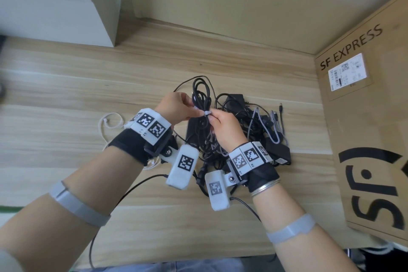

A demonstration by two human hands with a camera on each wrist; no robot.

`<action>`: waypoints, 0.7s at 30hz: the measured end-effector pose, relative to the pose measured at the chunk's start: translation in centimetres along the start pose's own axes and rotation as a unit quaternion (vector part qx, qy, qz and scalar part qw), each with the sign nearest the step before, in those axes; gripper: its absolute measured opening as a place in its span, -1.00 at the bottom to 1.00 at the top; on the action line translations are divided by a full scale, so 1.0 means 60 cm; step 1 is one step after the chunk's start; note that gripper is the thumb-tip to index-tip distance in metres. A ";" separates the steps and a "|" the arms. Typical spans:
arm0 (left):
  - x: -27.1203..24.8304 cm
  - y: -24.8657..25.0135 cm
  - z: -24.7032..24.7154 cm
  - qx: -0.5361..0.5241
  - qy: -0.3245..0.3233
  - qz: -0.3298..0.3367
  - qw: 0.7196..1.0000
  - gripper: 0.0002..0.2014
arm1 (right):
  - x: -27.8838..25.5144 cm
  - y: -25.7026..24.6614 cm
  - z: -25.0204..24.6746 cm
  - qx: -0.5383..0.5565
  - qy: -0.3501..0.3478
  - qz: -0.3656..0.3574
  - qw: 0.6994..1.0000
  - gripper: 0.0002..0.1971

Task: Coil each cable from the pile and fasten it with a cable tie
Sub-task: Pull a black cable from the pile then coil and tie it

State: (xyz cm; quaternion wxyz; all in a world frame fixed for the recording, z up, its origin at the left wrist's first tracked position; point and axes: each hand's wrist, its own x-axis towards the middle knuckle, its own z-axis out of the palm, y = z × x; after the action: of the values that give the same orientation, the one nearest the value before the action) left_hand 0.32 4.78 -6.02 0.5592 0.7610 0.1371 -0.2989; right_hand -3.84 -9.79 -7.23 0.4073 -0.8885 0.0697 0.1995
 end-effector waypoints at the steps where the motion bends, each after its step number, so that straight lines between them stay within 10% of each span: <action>1: -0.001 0.000 -0.001 -0.015 -0.009 0.001 1.000 -0.75 | 0.001 0.003 0.001 0.004 0.004 0.004 1.000 -0.66; 21: -0.007 0.003 -0.026 -0.095 -0.058 -0.001 0.994 -0.58 | -0.007 -0.042 -0.011 0.067 0.063 0.008 0.996 -0.62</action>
State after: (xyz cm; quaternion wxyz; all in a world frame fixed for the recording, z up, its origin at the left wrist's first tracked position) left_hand 0.56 6.22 -5.30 0.6354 0.6859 0.1326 -0.3291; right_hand -3.32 -8.62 -4.89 0.4587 -0.8697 0.1154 0.1408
